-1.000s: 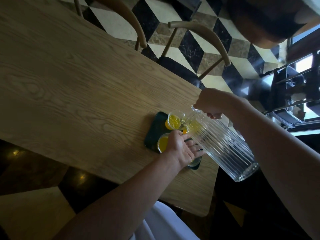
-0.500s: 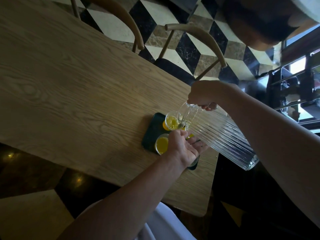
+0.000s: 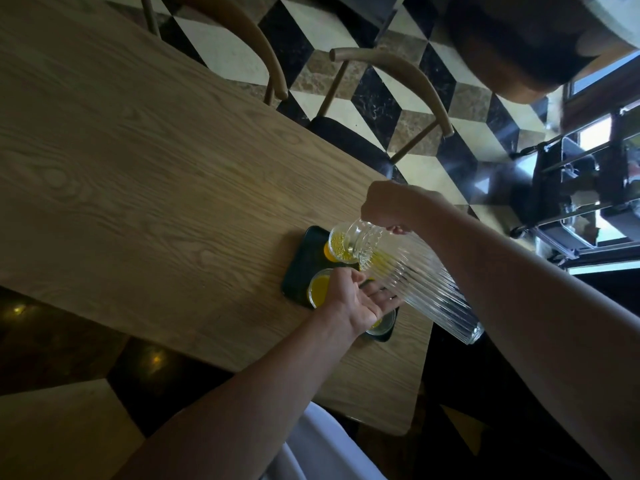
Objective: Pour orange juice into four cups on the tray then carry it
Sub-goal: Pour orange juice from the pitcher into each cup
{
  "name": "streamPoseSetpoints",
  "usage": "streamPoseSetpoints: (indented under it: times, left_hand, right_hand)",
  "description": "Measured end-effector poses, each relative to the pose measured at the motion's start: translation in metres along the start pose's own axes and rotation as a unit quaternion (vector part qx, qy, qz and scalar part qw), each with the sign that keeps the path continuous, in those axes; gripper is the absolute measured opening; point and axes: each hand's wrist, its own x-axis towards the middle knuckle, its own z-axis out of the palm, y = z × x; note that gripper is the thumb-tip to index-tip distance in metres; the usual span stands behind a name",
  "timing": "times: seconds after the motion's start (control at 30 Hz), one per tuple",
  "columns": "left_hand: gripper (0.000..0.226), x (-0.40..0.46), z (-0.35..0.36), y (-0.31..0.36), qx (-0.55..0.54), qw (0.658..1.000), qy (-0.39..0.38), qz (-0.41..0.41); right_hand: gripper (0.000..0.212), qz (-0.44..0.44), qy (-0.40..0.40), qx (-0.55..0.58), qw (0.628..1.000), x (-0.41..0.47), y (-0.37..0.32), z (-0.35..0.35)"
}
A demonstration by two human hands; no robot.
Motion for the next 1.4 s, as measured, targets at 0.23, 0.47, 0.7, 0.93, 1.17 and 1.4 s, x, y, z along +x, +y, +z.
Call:
streamPoseSetpoints:
  times: [0.23,0.47,0.7,0.93,1.17,1.4]
  left_hand:
    - [0.064,-0.011,-0.003,0.009,0.028,1.000,0.002,0.006]
    - [0.095,-0.066,0.018,0.067,0.340,0.916,0.089,0.192]
    - [0.124,-0.126,0.043,0.141,0.596,0.698,0.211,0.336]
    - [0.105,-0.145,0.055,0.191,0.668,0.585,0.250,0.385]
    - [0.099,-0.125,0.020,0.215,0.553,0.684,0.129,0.457]
    - [0.086,-0.087,-0.026,0.221,0.357,0.805,-0.010,0.474]
  right_hand:
    - [0.026,-0.018,0.004,0.071,0.997,0.001,0.025,0.000]
    - [0.032,-0.097,0.080,0.306,0.944,-0.016,0.013,-0.006]
    - [0.016,-0.146,0.061,0.607,0.779,-0.025,-0.035,0.003]
    - [0.016,-0.101,-0.032,0.811,0.575,-0.021,-0.081,0.016]
    - [0.029,-0.066,0.012,0.896,0.440,0.004,-0.105,0.021]
    - [0.036,-0.092,0.078,0.846,0.520,0.047,-0.113,0.018]
